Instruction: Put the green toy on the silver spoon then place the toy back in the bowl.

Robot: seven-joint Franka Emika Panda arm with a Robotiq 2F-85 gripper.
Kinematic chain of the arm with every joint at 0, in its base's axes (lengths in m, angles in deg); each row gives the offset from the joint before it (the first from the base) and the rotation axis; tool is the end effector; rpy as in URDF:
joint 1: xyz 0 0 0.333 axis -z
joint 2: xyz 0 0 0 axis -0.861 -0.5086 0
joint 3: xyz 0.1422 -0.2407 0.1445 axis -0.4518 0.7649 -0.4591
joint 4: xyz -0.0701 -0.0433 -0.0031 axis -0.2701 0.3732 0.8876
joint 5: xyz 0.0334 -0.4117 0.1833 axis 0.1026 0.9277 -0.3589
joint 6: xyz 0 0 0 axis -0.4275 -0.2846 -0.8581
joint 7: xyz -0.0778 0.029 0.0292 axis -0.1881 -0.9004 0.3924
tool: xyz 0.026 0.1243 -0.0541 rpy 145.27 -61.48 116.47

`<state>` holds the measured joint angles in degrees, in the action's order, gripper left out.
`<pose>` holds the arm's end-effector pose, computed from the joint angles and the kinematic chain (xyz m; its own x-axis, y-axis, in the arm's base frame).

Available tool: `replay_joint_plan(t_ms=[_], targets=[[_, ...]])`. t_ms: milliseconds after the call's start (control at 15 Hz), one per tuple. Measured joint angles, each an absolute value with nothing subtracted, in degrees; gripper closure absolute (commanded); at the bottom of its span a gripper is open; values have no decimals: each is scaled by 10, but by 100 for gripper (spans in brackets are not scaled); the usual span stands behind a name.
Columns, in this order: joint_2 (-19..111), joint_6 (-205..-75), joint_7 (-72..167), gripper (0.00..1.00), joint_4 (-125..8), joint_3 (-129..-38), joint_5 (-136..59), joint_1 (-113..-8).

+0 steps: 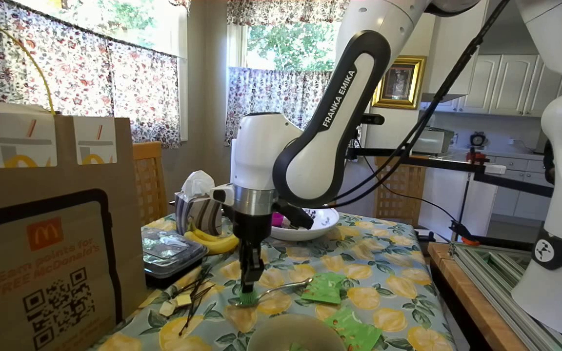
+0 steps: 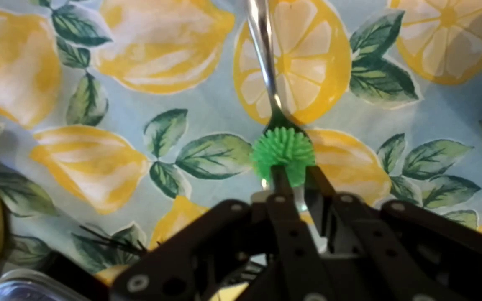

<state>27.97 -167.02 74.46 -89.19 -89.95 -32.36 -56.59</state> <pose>0.5862 0.0044 0.0318 0.8631 0.5032 0.0433 0.5008 -0.8638 0.0551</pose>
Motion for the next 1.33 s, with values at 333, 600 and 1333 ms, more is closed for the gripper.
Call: replay_joint_plan(t_ms=[333, 600, 1333], targets=[[278, -1670, 738, 13, -888, -901, -325, -565], [281, -1646, 718, 0, -888, -922, -345, -557], [304, -1600, 535, 0, -913, -882, -390, -569]])
